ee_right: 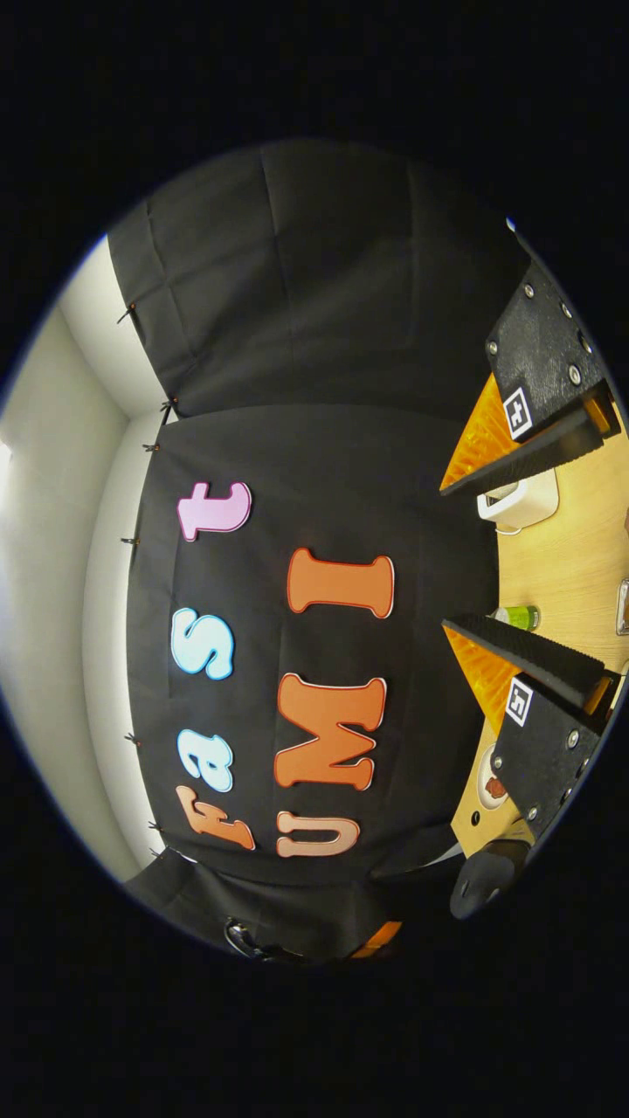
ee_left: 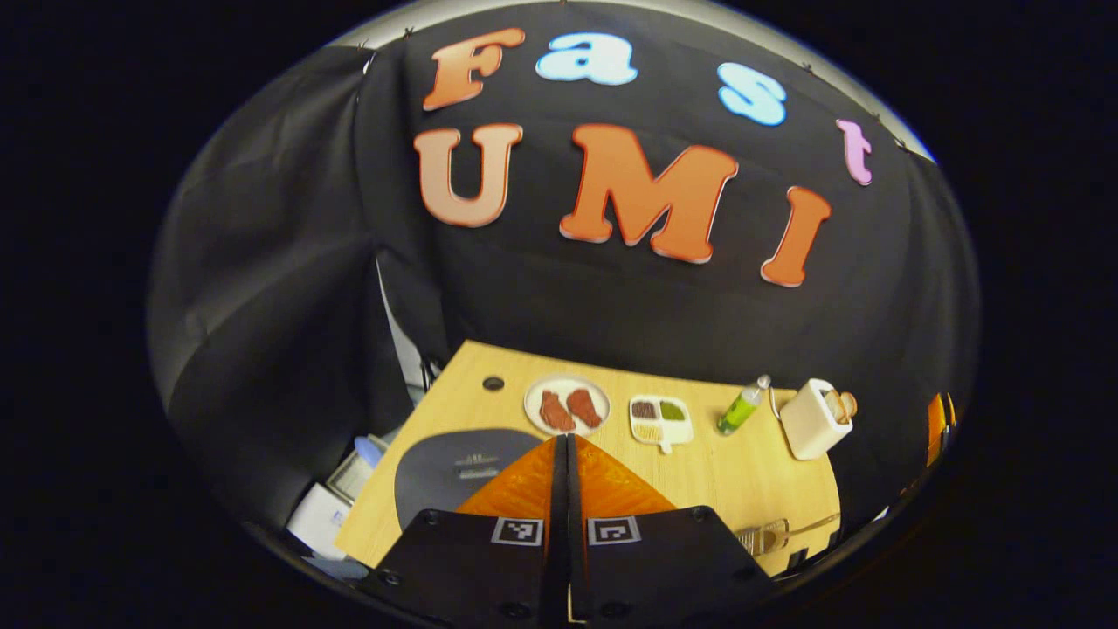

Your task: Close the left gripper, press the button to open the rice cooker; take a wooden spoon from the chopstick holder with the right hand, scoop a spoonful of rice and pour it into the rice cooker, then put the wooden spoon back into the chopstick holder.

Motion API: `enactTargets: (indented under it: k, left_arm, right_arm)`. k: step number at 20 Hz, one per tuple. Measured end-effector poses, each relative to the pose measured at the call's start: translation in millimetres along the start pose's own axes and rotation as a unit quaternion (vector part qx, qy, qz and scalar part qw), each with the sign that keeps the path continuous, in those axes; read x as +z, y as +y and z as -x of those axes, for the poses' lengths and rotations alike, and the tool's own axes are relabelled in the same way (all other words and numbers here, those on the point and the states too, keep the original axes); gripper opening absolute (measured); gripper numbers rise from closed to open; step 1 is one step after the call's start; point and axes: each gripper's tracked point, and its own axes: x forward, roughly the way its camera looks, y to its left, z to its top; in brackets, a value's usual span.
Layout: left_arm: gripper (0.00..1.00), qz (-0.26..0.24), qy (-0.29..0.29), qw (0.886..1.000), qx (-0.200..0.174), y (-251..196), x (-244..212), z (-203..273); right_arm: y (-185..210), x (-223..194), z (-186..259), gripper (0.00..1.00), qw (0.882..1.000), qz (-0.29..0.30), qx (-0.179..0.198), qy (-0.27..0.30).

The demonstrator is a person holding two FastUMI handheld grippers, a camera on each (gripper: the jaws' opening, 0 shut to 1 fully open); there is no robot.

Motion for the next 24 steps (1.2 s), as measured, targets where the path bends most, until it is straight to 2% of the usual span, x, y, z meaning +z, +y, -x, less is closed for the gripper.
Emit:
enactTargets:
  k: [6, 8, 10, 11, 13, 14, 15, 20, 21, 24]
  left_arm:
    - [0.05, 0.04, 0.143, 0.989, 0.019, 24, -65, -17]
    - [0.02, 0.065, 0.184, 0.981, 0.018, 30, -87, -21]
    - [0.05, 0.089, 0.227, 0.97, 0.013, 32, -110, -26]
    - [0.02, 0.1, 0.244, 0.964, 0.012, 34, -122, -28]
    - [0.05, 0.108, 0.266, 0.958, 0.013, 37, -138, -34]
    - [0.06, 0.113, 0.275, 0.955, 0.016, 40, -143, -37]
    - [0.02, 0.118, 0.28, 0.953, 0.019, 42, -149, -40]
    - [0.05, 0.136, 0.308, 0.941, 0.023, 46, -175, -50]
    - [0.05, 0.137, 0.297, 0.945, 0.023, 49, -170, -53]
    - [0.06, 0.136, 0.311, 0.941, 0.016, 47, -177, -53]
  right_arm:
    - [-15, -30, 9, 0.84, 0.999, -0.007, -0.018, 0.04]
    - [-18, -40, 11, 0.84, 0.998, -0.007, -0.023, 0.053]
    - [-20, -50, 14, 0.84, 0.997, -0.008, -0.027, 0.067]
    - [-20, -56, 17, 0.84, 0.997, -0.009, -0.028, 0.074]
    - [-21, -66, 21, 0.84, 0.996, -0.01, -0.031, 0.087]
    - [-22, -71, 22, 0.84, 0.995, -0.01, -0.032, 0.094]
    - [-23, -76, 24, 0.84, 0.994, -0.012, -0.033, 0.1]
    - [-22, -103, 28, 0.84, 0.99, -0.012, -0.038, 0.133]
    - [-22, -109, 29, 0.84, 0.99, -0.01, -0.039, 0.139]
    - [-23, -118, 31, 0.84, 0.987, -0.008, -0.04, 0.153]
